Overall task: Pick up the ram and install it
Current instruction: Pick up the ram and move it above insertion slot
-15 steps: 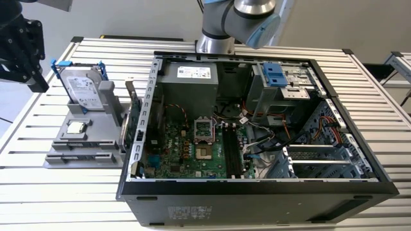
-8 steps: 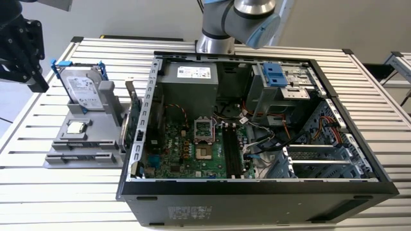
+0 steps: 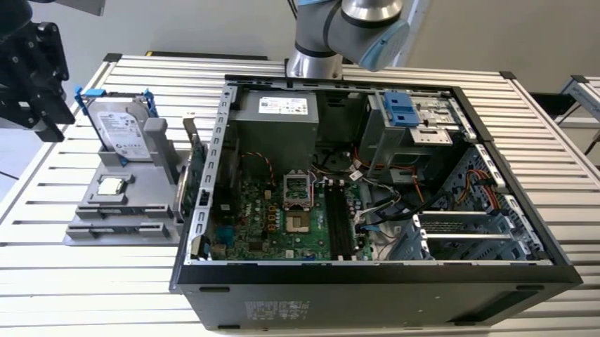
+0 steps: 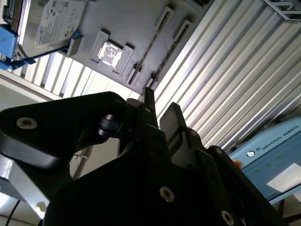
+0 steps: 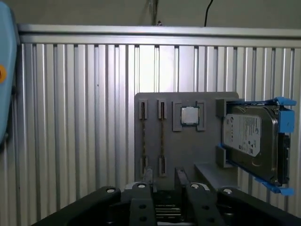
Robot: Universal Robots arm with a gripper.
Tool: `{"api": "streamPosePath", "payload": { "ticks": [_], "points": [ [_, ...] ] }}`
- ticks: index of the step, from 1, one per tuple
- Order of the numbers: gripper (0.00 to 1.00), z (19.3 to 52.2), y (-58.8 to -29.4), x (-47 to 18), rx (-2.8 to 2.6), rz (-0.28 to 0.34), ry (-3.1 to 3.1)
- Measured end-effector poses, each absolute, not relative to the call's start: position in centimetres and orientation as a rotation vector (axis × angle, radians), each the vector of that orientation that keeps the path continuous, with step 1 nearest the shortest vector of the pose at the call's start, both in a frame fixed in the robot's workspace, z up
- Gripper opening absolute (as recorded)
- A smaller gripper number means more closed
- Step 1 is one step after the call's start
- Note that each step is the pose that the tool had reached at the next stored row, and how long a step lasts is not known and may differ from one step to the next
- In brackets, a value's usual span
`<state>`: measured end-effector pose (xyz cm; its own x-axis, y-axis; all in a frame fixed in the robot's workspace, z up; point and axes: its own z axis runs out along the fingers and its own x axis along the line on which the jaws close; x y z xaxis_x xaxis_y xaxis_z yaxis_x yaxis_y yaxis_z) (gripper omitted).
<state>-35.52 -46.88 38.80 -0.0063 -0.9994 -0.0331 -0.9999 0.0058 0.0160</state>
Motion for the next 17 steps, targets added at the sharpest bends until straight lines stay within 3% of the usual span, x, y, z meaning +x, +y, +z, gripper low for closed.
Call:
{"api": "streamPosePath", "payload": {
  "ticks": [17],
  "points": [
    [1.0,38.02,-46.88,-35.52,-2.216,0.049,2.204]
  ]
}}
